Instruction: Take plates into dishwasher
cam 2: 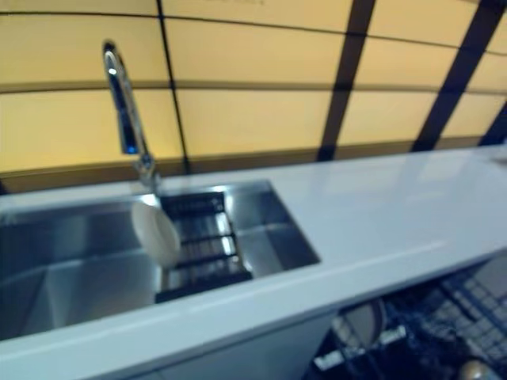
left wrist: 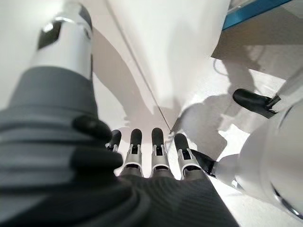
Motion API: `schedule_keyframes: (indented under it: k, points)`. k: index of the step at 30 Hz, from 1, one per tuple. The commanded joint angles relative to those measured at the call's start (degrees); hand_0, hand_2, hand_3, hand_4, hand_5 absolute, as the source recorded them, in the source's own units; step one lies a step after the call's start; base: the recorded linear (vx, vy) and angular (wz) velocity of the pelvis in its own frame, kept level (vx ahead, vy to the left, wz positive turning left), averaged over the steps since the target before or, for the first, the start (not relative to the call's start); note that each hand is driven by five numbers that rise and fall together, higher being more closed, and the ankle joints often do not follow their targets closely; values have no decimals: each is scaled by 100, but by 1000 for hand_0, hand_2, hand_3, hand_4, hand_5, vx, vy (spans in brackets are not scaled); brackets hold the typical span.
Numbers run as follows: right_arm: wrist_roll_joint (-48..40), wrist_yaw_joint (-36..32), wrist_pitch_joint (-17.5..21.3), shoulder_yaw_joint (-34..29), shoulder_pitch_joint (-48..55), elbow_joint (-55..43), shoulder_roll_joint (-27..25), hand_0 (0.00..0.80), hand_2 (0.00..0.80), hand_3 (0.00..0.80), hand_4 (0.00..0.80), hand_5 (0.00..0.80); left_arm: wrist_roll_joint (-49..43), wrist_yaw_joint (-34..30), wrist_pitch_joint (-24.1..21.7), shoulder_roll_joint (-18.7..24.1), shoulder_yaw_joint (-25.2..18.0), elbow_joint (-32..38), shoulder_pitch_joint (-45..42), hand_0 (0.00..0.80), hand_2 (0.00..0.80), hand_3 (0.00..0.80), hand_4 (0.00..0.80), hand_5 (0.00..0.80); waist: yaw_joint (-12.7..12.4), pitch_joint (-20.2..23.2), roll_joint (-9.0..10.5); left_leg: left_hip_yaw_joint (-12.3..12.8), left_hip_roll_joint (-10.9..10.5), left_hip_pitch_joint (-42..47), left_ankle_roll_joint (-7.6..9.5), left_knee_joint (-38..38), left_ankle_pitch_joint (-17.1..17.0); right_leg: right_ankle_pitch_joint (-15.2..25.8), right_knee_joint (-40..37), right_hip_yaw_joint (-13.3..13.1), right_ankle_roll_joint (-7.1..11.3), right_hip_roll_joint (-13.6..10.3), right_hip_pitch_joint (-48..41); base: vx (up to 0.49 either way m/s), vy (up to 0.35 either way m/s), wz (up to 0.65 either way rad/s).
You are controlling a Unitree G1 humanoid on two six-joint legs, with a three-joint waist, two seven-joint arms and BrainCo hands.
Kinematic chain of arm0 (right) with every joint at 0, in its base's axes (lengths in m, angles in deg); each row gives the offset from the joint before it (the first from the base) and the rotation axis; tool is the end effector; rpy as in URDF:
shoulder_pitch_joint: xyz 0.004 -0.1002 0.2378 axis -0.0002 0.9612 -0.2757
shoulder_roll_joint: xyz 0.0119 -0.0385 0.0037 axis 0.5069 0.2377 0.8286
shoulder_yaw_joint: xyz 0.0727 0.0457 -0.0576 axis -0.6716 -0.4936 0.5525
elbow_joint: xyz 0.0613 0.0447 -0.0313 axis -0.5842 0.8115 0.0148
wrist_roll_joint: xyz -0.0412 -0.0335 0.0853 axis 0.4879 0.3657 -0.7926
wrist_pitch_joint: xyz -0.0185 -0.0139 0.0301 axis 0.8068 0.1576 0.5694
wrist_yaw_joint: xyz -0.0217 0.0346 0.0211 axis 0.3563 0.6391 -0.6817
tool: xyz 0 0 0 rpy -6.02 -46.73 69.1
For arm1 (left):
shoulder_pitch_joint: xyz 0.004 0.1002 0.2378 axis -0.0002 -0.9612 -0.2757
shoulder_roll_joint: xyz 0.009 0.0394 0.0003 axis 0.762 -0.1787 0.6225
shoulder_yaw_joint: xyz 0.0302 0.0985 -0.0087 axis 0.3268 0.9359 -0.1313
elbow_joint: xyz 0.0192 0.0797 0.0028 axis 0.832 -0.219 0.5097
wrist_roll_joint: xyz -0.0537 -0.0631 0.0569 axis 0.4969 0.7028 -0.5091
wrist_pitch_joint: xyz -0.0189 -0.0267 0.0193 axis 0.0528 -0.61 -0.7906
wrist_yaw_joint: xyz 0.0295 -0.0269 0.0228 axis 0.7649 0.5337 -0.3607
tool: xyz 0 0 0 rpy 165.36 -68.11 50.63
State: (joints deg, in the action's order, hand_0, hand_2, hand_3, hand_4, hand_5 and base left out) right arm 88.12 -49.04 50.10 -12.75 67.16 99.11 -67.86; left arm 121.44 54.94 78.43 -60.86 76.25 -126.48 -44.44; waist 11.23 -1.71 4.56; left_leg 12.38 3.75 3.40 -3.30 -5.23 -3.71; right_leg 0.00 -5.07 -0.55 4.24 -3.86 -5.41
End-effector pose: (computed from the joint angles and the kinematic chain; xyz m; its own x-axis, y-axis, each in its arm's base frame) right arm 0.1301 -0.3765 0.0352 0.5528 -0.6543 -0.5160 -0.1445 0.5346 -0.8327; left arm 0.0602 0.2443 -0.1100 0.3866 0.0706 -0.9195 -0.6679 0.7090 -0.2264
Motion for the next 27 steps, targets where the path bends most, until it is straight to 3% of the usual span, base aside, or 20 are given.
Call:
schedule_keyframes:
  k: [1,8,12,16,23,27]
  points:
    - [318,-128,3,-280,-238,-184,-609,0,0,0,0,0,-51,66,-138,99,-173,-50,366,0,0,0,0,0,-64,52,117,-112,-14,342,116,23,543,703,7,-106,470,88,410,5,12,-10]
    - [179,-129,-18,-755,-265,86,-1421,0,0,0,0,0,135,163,-157,142,-71,-67,467,0,0,0,0,0,-39,81,195,-52,26,319,98,23,541,724,7,-176,473,139,445,-3,0,-9]
    - [-67,171,182,-922,-392,215,-1859,0,0,0,0,0,256,203,-125,179,24,-82,516,0,0,0,0,0,-77,81,225,-82,23,311,101,23,546,717,7,-188,461,151,441,-1,-1,-1]
    - [-166,175,136,-1047,-773,-124,-2393,0,0,0,0,0,292,168,-148,188,70,-172,518,0,0,0,0,0,-124,101,235,-137,0,313,102,23,544,677,7,-193,432,155,419,0,0,0]
    - [-81,375,595,-1020,-1454,-625,-3099,0,0,0,0,0,385,153,-187,160,222,-197,554,0,0,0,0,0,-281,73,209,-240,-72,296,106,23,528,618,7,-84,406,99,361,-6,7,1]
    - [355,381,1222,-313,-2476,-1277,-3574,0,0,0,0,0,453,6,-282,181,306,-319,541,0,0,0,0,0,-496,78,216,-338,-124,271,109,23,516,570,7,64,412,40,321,-11,25,12]
